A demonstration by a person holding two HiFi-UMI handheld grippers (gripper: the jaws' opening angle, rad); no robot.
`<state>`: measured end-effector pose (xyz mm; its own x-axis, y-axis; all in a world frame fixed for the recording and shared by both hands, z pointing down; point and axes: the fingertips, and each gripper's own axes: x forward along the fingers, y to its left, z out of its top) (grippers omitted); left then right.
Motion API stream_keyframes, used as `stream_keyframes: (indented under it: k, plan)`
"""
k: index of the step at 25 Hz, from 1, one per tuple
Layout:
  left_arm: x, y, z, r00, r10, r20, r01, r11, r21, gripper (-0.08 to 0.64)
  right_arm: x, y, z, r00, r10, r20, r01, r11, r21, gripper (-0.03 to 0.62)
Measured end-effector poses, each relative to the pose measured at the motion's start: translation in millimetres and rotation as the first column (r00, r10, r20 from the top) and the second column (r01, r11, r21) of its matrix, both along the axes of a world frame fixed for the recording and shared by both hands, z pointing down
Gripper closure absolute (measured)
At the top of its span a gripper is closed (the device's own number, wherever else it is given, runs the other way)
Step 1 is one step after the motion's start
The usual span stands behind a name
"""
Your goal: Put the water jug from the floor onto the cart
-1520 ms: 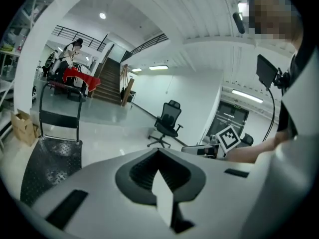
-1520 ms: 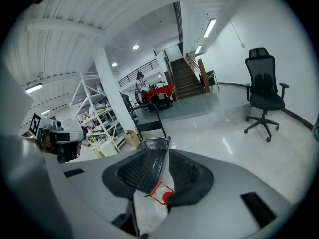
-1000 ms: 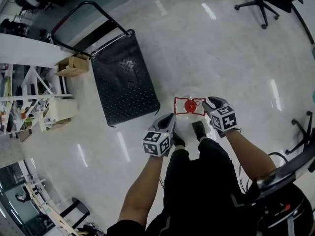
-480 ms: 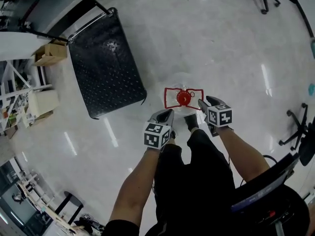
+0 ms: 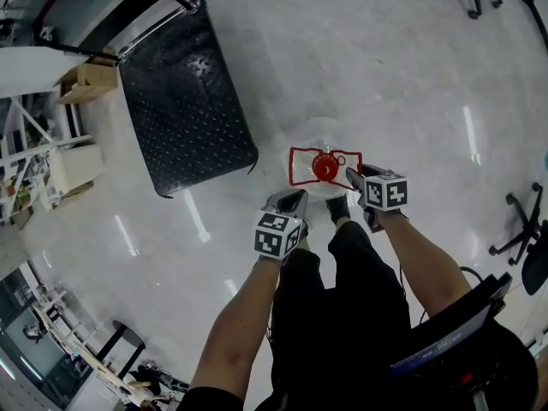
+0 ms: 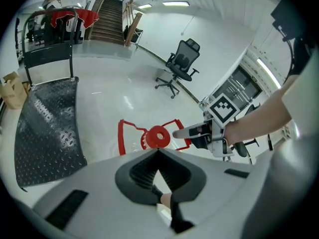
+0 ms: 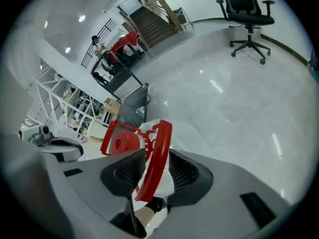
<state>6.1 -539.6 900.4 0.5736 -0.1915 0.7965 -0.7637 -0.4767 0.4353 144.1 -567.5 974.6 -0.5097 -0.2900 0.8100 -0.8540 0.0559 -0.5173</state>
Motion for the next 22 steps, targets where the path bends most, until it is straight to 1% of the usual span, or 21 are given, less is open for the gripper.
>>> stream_keyframes:
  k: [2, 4, 6, 10, 14, 18, 22]
  plan:
    - [-4.0, -0.9, 0.1, 0.999, -0.033, -0.002, 0.033, 0.999, -0.015, 0.560, -4.2, -0.4, -0.9, 0.999, 0.015, 0.035, -0.014, 1.000, -0.016, 0.488]
    - [-10.2, -6.5, 1.0, 0.995, -0.096, -0.005, 0.096, 0.995, -0.031, 0.560, -4.4, -2.3, -0.1, 0.998, 0.036, 0.042, -0.035, 0.999, -0.034, 0.507]
    - [-13.8, -12.2, 0.4, 0.991, -0.136, -0.006, 0.136, 0.990, -0.034, 0.560, -2.9, -3.3, 1.0, 0.998, 0.042, 0.037, -0.040, 0.998, -0.049, 0.518]
    - [-15.3, -15.4, -4.5, 0.990, -0.140, -0.009, 0.140, 0.990, -0.024, 0.560, -2.8, -6.8, -3.0, 0.998, 0.041, 0.056, -0.038, 0.998, -0.059, 0.532]
    - [-26.0, -16.1, -12.4, 0.982, -0.186, -0.011, 0.186, 0.982, -0.028, 0.561, -14.2, -11.3, -10.1, 0.997, 0.024, 0.072, -0.019, 0.997, -0.072, 0.532]
    - [-35.4, -16.7, -40.5, 0.982, -0.189, -0.015, 0.189, 0.982, -0.009, 0.560, -24.1, -7.4, -29.9, 0.998, 0.012, 0.069, -0.005, 0.995, -0.103, 0.532]
    - [-49.7, -22.4, -70.0, 0.978, -0.209, -0.022, 0.210, 0.977, 0.043, 0.561, -43.8, -15.0, -54.1, 0.993, -0.053, 0.103, 0.060, 0.996, -0.063, 0.532]
